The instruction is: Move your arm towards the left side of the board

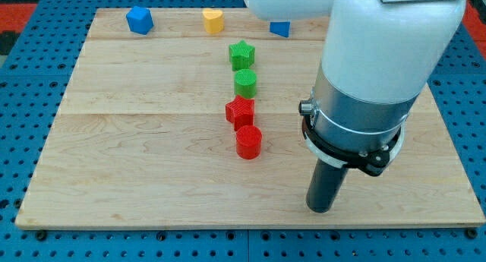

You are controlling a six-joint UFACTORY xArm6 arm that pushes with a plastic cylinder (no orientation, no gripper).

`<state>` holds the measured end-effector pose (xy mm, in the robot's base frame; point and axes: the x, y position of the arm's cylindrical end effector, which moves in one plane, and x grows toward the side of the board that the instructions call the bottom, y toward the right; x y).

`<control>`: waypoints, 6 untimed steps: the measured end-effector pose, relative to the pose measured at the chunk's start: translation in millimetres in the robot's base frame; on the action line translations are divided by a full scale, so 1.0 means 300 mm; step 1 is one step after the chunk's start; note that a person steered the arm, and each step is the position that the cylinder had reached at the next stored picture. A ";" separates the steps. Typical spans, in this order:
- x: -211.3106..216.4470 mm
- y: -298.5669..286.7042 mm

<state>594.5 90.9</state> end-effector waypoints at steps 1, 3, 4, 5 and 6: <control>0.000 0.000; 0.009 -0.130; 0.003 -0.287; -0.033 -0.416; -0.075 -0.590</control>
